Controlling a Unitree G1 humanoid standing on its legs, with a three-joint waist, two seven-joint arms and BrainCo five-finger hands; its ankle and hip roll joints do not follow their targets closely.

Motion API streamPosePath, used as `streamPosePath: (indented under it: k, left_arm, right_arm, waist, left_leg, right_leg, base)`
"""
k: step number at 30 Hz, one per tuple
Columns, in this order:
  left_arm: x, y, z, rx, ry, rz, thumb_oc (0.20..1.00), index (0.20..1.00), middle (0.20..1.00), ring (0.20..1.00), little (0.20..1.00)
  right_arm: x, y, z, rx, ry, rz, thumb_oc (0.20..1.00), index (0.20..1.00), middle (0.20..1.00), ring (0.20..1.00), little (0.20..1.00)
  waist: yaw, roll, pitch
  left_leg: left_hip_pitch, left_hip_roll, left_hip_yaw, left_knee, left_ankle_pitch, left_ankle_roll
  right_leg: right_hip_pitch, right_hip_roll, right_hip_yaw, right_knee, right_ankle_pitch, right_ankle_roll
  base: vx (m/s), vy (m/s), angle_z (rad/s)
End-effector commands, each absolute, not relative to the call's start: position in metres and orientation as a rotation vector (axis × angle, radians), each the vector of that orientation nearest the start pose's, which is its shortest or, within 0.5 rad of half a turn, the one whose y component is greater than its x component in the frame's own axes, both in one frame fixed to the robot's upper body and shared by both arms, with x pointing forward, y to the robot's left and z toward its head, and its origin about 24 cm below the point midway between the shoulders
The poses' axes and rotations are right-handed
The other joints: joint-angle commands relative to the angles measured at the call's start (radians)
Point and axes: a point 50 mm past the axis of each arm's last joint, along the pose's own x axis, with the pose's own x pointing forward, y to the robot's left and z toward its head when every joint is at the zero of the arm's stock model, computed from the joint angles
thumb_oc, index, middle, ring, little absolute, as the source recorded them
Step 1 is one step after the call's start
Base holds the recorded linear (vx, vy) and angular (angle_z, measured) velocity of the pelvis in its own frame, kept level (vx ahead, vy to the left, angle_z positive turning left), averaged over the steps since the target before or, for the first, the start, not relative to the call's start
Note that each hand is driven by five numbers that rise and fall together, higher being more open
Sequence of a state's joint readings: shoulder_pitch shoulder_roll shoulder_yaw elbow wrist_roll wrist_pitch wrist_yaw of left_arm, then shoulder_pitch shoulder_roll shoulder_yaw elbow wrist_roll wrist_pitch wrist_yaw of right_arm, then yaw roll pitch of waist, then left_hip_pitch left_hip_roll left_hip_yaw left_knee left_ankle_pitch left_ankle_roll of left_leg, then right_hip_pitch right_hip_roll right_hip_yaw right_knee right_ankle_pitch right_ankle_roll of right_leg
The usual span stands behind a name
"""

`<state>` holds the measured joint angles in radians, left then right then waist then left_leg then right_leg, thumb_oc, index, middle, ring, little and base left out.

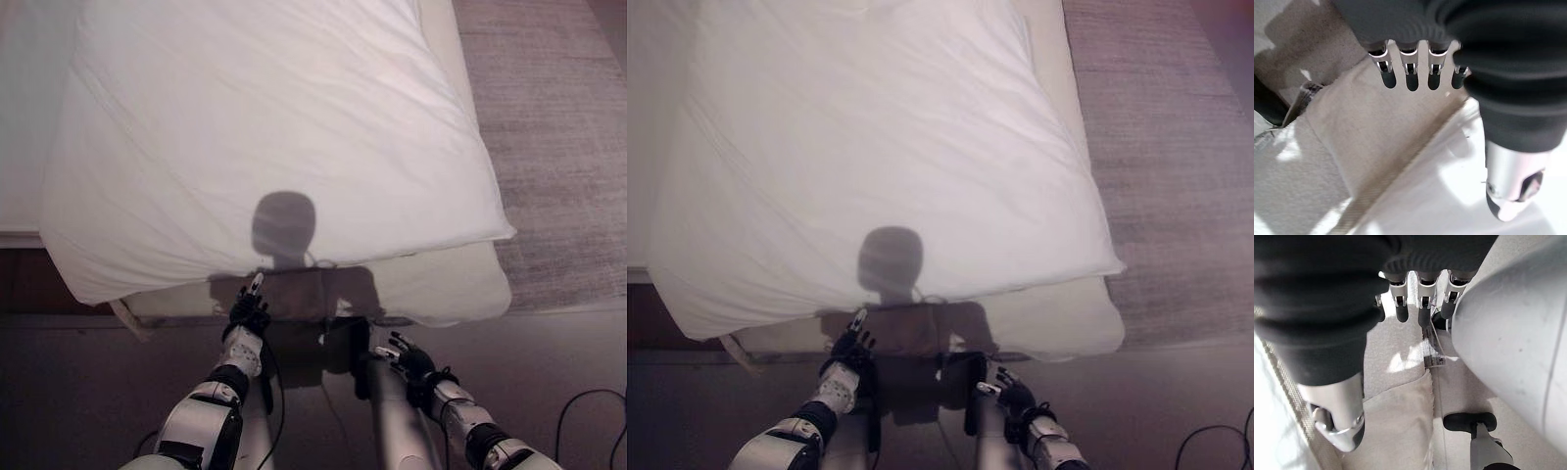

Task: Make the bed

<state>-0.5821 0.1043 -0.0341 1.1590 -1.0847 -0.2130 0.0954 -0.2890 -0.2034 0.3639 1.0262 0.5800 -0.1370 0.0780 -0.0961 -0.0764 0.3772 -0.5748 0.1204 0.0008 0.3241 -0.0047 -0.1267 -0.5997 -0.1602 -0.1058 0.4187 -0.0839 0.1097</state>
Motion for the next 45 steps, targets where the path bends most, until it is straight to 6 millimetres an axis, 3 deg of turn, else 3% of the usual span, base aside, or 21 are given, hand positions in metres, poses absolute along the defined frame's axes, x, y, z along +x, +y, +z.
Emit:
streamPosePath:
  k: [1,7,11,21,22,24,25,26,36,40,45]
  left_arm:
    - [0.331,0.165,-0.021,-0.907,0.326,0.439,1.0,1.0,1.0,1.0,1.0]
    - [0.347,0.167,0.003,-0.979,0.227,0.446,1.0,1.0,1.0,1.0,1.0]
    - [0.365,0.168,0.035,-1.024,0.114,0.416,1.0,1.0,1.0,1.0,1.0]
    - [0.376,0.167,0.064,-1.05,0.003,0.357,1.0,1.0,1.0,1.0,1.0]
    - [0.376,0.167,0.063,-1.047,0.007,0.358,0.743,0.743,0.743,0.743,0.743]
    - [0.377,0.17,0.064,-1.041,0.008,0.372,0.448,0.448,0.448,0.448,0.448]
    - [0.377,0.17,0.064,-1.035,0.01,0.374,0.228,0.228,0.228,0.228,0.228]
    - [0.378,0.171,0.064,-1.035,0.018,0.391,0.2,0.2,0.2,0.2,0.2]
    - [0.383,0.169,0.077,-1.051,0.001,0.409,0.2,0.2,0.2,0.2,0.2]
    - [0.383,0.16,0.091,-1.095,-0.073,0.347,0.2,0.2,0.2,0.2,0.2]
    - [0.378,0.143,0.105,-1.144,-0.152,0.179,0.2,0.2,0.2,0.2,0.2]
  right_arm:
    - [0.245,-0.16,-0.088,0.122,0.588,0.123,1.0,1.0,1.0,1.0,1.0]
    - [0.246,-0.157,-0.085,0.117,0.57,0.14,1.0,1.0,1.0,1.0,1.0]
    - [0.244,-0.158,-0.084,0.125,0.561,0.135,1.0,1.0,1.0,1.0,1.0]
    - [0.235,-0.16,-0.09,0.127,0.584,0.123,1.0,1.0,1.0,1.0,1.0]
    - [0.235,-0.16,-0.09,0.126,0.583,0.122,1.0,1.0,1.0,1.0,1.0]
    - [0.235,-0.16,-0.09,0.129,0.586,0.117,1.0,1.0,1.0,1.0,1.0]
    - [0.235,-0.16,-0.09,0.128,0.585,0.117,1.0,1.0,1.0,1.0,1.0]
    - [0.236,-0.16,-0.09,0.123,0.584,0.118,1.0,1.0,1.0,1.0,1.0]
    - [0.247,-0.155,-0.078,0.148,0.522,0.136,1.0,1.0,1.0,1.0,1.0]
    - [0.255,-0.143,-0.063,0.287,0.444,0.17,1.0,1.0,1.0,1.0,1.0]
    - [0.266,-0.113,-0.043,0.588,0.38,0.277,1.0,1.0,1.0,1.0,1.0]
  waist:
    - [-0.011,-0.01,-0.016]
    - [-0.023,-0.02,-0.011]
    - [-0.034,-0.025,-0.009]
    - [-0.039,-0.022,-0.021]
    - [-0.038,-0.021,-0.022]
    - [-0.038,-0.022,-0.023]
    - [-0.037,-0.021,-0.023]
    - [-0.037,-0.02,-0.022]
    - [-0.036,-0.01,-0.019]
    - [-0.031,-0.007,-0.013]
    - [-0.009,0.003,0.006]
  left_leg:
    - [-0.056,-0.05,0.029,0.043,-0.033,0.05]
    - [-0.065,-0.048,0.03,0.046,-0.035,0.048]
    - [-0.074,-0.047,0.027,0.054,-0.036,0.045]
    - [-0.081,-0.046,0.027,0.058,-0.035,0.038]
    - [-0.082,-0.045,0.027,0.057,-0.035,0.038]
    - [-0.083,-0.044,0.027,0.059,-0.034,0.037]
    - [-0.084,-0.044,0.027,0.059,-0.034,0.036]
    - [-0.085,-0.044,0.029,0.058,-0.032,0.035]
    - [-0.086,-0.041,0.035,0.055,-0.028,0.035]
    - [-0.085,-0.045,0.034,0.051,-0.025,0.038]
    - [-0.073,-0.053,0.029,0.038,-0.02,0.04]
  right_leg:
    - [-0.029,0.044,-0.009,-0.048,0.054,0.011]
    - [-0.035,0.05,-0.006,-0.053,0.052,0.009]
    - [-0.043,0.054,-0.002,-0.055,0.052,0.006]
    - [-0.052,0.052,-0.001,-0.056,0.055,0.003]
    - [-0.053,0.053,-0.001,-0.057,0.055,0.003]
    - [-0.053,0.053,-0.001,-0.058,0.057,0.003]
    - [-0.054,0.053,0.0,-0.058,0.058,0.003]
    - [-0.054,0.053,0.0,-0.059,0.06,0.003]
    - [-0.055,0.05,0.001,-0.064,0.064,0.007]
    - [-0.05,0.049,0.002,-0.069,0.068,0.007]
    - [-0.036,0.05,0.002,-0.079,0.069,0.006]
  base:
    - [0.04,0.023,-0.02]
    - [0.02,0.001,0.0]
    - [0.0,0.0,0.0]
    - [0.0,0.0,0.0]
    - [0.0,0.0,0.0]
    - [0.0,0.0,0.0]
    - [0.0,0.0,0.0]
    - [0.0,0.0,0.0]
    - [0.0,0.0,0.0]
    - [0.0,0.0,0.0]
    - [0.0,0.0,0.0]
